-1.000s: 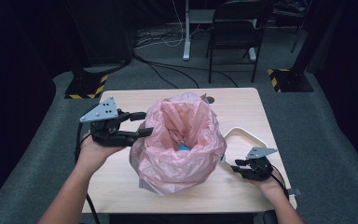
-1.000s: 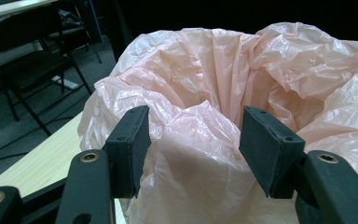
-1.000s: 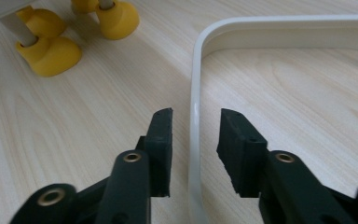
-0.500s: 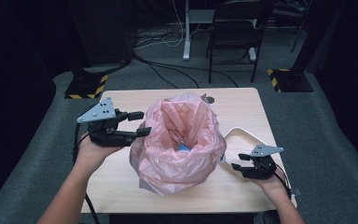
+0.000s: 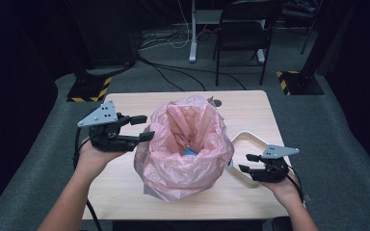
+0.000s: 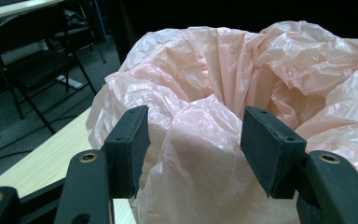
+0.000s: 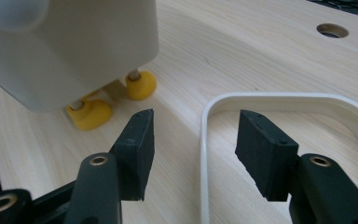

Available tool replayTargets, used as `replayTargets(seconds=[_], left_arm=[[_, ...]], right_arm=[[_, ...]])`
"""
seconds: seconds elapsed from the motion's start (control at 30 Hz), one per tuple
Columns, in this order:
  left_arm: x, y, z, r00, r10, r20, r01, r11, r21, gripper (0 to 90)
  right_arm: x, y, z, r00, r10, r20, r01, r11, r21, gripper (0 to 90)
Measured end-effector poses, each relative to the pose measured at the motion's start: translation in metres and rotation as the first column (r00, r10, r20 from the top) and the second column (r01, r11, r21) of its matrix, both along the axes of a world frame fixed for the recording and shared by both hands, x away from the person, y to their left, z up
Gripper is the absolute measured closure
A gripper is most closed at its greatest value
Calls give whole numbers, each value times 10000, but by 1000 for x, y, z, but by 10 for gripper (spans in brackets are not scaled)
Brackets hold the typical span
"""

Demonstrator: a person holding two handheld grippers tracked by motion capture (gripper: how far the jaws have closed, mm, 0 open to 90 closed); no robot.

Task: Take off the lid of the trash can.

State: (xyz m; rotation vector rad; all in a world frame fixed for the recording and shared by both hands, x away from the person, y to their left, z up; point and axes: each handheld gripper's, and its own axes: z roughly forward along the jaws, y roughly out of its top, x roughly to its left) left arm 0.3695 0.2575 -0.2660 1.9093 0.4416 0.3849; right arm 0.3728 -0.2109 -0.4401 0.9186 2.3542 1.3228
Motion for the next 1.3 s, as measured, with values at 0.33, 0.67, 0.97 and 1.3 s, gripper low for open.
replayTargets(seconds=[0.33,0.67,0.97,1.3], left_arm=[[0,2,1,10000,46,-63,-46,10000,-20,417],[0,2,1,10000,58,-49,-58,10000,7,416],[0,2,1,10000,56,-46,-56,10000,29,416],[0,2,2,10000,70,-31,-69,10000,70,416]], right_arm=[[-8,6,23,9991,193,390,-196,9998,71,460],[-16,10,52,9956,484,797,-495,9987,116,459],[-22,17,74,9913,923,939,-956,9949,310,459],[-27,22,98,9837,1334,1209,-1381,9899,313,458]])
